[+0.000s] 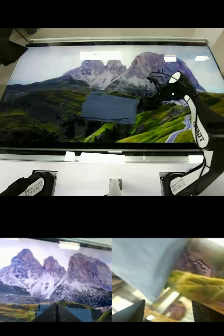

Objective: Fold the shirts.

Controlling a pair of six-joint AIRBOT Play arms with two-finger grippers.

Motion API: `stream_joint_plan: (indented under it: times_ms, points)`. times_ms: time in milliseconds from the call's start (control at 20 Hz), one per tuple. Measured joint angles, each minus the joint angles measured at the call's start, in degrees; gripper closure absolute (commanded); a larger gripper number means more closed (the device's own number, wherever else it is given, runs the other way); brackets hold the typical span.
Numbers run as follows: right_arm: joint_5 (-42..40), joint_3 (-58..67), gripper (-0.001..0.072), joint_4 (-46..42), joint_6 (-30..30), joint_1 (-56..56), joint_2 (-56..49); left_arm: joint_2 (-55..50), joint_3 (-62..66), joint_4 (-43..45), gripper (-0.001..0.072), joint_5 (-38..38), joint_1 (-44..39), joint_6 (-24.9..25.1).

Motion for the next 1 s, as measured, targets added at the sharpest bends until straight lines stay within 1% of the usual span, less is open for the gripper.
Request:
stream_joint_plan:
  times_ms: [150,250,300,350,400,450,600,750,1000]
  points:
    - [-2.9,-0.7,0.0097,6.2,-1.2,0.0,-3.1,0.0,0.0,0.0,0.0676,-0.5,0.0,0.0]
    - [-4.8,-1.0,0.0122,8.9,-2.0,1.3,-4.5,0.0,0.0,0.0,0.0676,-0.5,0.0,0.0]
    - [-5.5,-1.0,0.0147,10.1,-2.3,1.9,-5.0,0.0,0.0,0.0,0.0676,-0.6,0.0,-0.1]
    - [-6.6,-1.0,0.0258,10.8,-2.2,2.3,-5.4,0.0,0.0,0.0,0.0676,-0.6,0.0,-0.2]
    - [-8.0,-1.1,0.0584,11.4,-2.2,2.6,-5.8,0.0,0.0,0.0,0.0676,-0.6,0.0,-0.2]
    - [-9.3,-1.1,0.0684,11.0,-2.3,2.8,-6.1,-0.1,0.0,0.0,0.0676,-0.7,0.0,-0.2]
    - [-10.1,0.8,0.0680,13.2,-5.0,2.1,-6.3,-0.1,0.0,0.0,0.0676,-0.7,0.0,-0.3]
    - [-10.5,5.4,0.0681,14.1,-7.1,-2.4,-5.7,-0.1,0.0,0.0,0.0676,-0.7,0.0,-0.4]
    - [-9.9,13.3,0.0680,14.5,-6.6,-19.5,-3.5,-0.1,0.0,0.0,0.0676,-0.7,0.0,-0.4]
